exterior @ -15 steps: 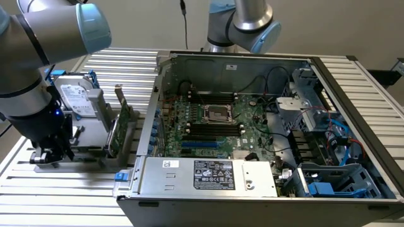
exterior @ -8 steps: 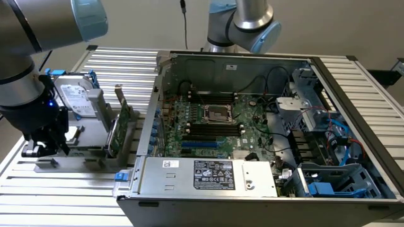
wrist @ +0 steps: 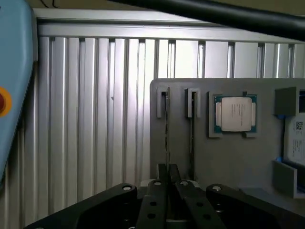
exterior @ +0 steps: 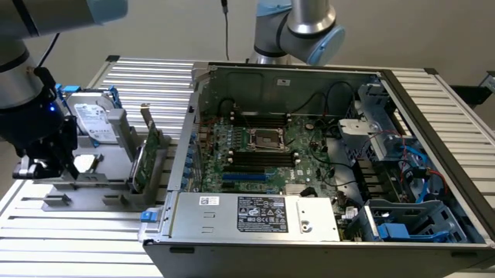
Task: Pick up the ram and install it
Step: 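Pick up the ram and move it above insertion slot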
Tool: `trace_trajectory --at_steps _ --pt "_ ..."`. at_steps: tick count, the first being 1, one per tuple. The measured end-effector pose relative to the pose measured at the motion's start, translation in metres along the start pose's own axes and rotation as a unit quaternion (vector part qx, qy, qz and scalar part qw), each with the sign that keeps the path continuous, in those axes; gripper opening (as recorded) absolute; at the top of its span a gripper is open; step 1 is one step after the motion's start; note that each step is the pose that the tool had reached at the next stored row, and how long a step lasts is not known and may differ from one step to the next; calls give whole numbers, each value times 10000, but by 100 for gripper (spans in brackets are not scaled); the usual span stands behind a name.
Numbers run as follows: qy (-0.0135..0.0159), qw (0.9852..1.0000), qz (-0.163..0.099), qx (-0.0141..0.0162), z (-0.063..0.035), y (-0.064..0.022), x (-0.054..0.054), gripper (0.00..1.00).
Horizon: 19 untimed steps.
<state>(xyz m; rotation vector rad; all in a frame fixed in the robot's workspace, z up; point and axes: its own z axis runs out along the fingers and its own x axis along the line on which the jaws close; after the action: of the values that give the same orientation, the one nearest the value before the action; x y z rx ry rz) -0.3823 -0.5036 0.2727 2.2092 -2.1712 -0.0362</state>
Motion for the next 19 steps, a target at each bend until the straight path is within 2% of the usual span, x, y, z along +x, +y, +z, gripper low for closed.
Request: trace_trajectory --at_steps 5,19 --pt "-1 10000 0 -16 -200 -92 -1 13" --pt "-2 9999 -2 -103 -686 -504 -10 13"
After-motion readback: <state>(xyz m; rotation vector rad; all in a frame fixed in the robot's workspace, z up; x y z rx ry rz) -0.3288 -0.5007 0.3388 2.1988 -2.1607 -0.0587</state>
